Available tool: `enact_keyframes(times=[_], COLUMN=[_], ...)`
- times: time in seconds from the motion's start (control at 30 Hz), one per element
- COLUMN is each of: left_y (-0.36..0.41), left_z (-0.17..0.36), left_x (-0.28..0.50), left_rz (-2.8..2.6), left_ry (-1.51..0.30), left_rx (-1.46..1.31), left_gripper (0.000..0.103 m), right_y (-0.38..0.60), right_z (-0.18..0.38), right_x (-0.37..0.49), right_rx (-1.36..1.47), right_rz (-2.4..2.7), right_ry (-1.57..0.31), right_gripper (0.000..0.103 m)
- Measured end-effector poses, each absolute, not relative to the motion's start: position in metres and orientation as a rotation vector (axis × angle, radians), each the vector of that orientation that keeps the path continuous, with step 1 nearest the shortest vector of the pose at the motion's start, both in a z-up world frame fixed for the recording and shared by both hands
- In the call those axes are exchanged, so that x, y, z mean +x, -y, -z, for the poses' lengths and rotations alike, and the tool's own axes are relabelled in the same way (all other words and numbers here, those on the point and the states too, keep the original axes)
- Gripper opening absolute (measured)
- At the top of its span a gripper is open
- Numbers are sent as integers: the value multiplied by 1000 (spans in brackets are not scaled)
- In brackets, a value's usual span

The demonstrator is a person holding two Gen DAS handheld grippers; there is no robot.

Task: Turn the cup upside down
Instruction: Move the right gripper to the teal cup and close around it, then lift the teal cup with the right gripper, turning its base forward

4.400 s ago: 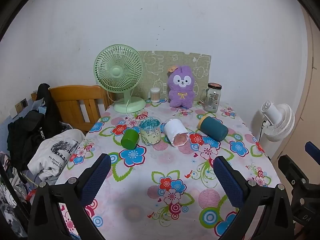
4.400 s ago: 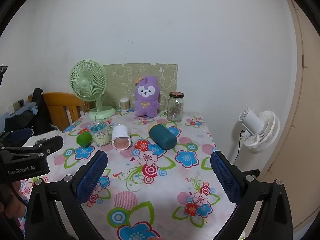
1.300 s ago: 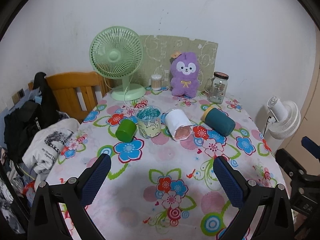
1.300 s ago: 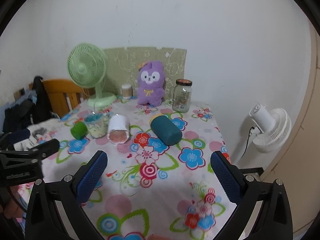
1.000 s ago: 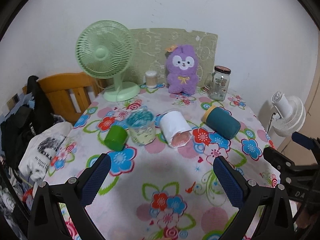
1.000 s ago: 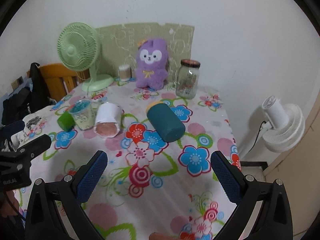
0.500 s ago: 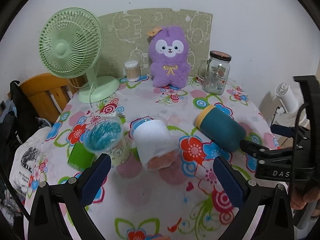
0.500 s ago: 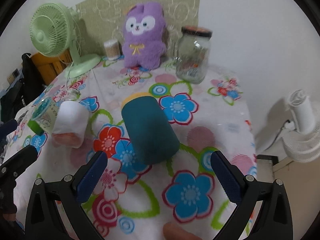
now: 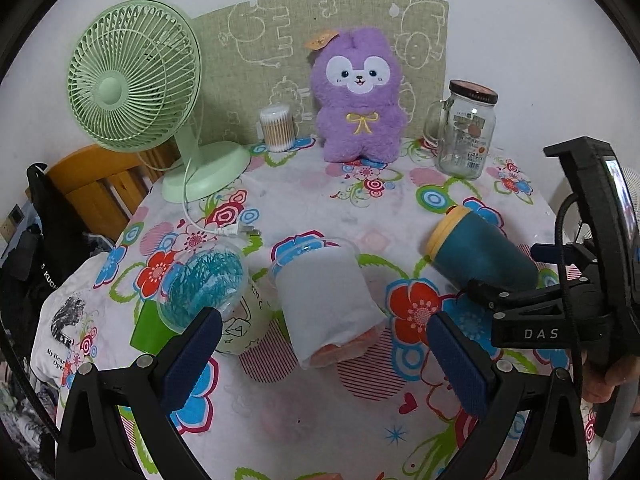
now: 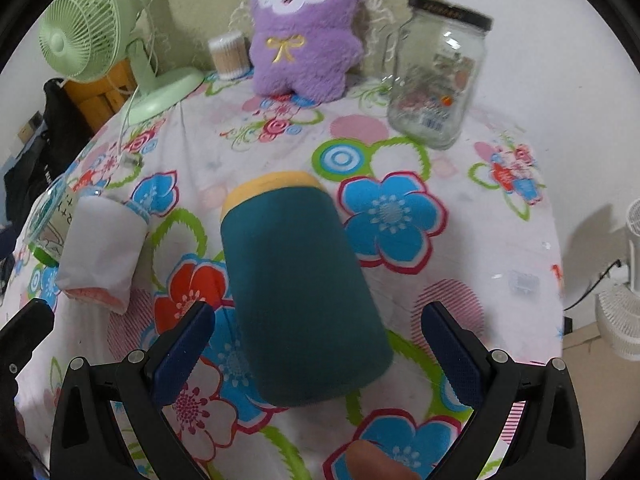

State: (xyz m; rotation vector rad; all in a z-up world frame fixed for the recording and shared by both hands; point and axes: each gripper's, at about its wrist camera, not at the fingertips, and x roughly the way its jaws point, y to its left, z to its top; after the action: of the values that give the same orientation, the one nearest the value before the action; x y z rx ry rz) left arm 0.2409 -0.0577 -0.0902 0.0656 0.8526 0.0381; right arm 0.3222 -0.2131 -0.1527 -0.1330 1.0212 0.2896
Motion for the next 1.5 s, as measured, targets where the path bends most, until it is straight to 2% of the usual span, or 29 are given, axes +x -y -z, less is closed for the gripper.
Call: enact_keyframes(times=[0.07,0.13,0.2,0.67,0.93,1.5], left_y=[58,59,59,47,44,21], left_z=[92,93,94,80,65,49], left_x=[241,240,238,209,181,133], left_rz=[-40,-47,-52,-40,-15,-29], left_ry=[-858,-859,-865,-851,-819,-786], left_rx=[68,73,75,60,59,10], left_gripper=[103,103,103,103,103,103], right_y=[211,208,206,205,196,200], right_z=[158,163,169,149,123,110], right_x=[325,327,328,306,267,189], right_rx=[-138,-146,-156,-194,-215,-208], right_rz=[-303,-314,-317,-272,-275,-289], right_ry=[-1047,-1069,-1096,-1030,-969,-934], right_gripper=[98,88,75,72,70,67])
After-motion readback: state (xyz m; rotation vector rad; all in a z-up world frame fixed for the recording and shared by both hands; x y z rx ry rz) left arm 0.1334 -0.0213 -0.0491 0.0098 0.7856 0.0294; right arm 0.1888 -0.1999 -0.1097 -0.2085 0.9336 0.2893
